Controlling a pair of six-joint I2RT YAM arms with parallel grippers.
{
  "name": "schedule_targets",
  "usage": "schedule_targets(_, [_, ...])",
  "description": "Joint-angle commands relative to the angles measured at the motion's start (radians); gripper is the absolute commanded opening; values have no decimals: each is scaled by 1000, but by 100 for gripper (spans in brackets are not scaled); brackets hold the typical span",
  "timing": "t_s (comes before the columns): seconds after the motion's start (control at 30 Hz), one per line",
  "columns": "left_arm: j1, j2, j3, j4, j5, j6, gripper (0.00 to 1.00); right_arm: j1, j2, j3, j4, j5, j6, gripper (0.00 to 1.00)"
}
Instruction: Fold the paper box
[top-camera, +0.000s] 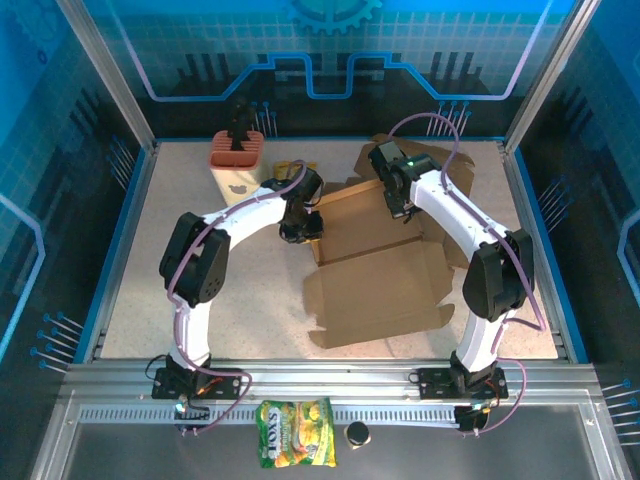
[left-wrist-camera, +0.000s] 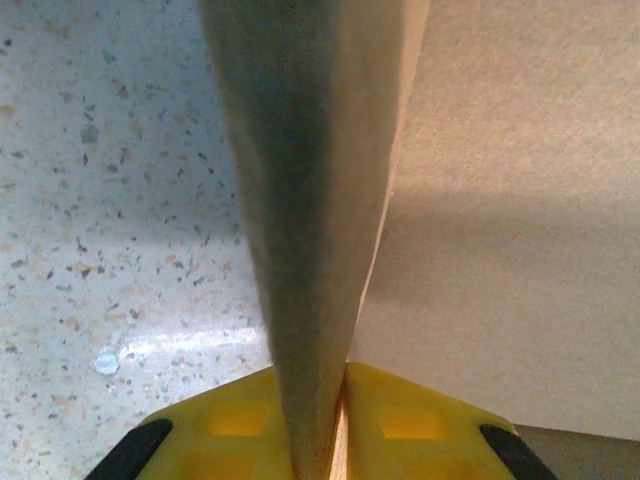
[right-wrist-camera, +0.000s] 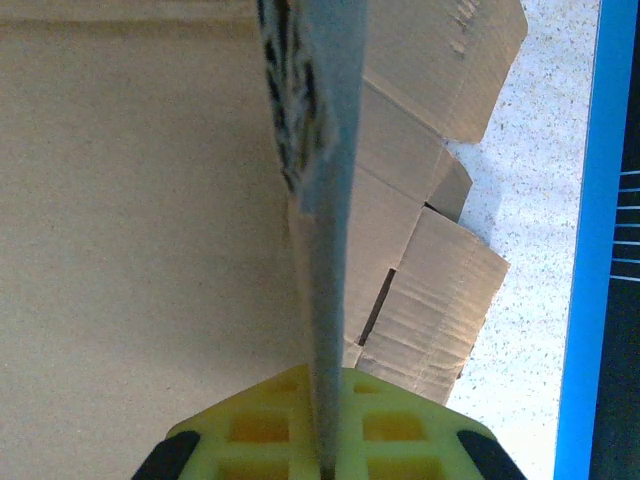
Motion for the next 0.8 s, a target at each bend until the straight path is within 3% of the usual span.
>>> schedule_targets(0.0, [-8, 32, 43, -2, -32, 17, 17, -4, -8, -14, -12, -11, 22, 0])
schedule_targets(0.77, [-23, 101, 102, -58, -91, 65, 22, -13, 24, 7, -6, -33, 20, 0])
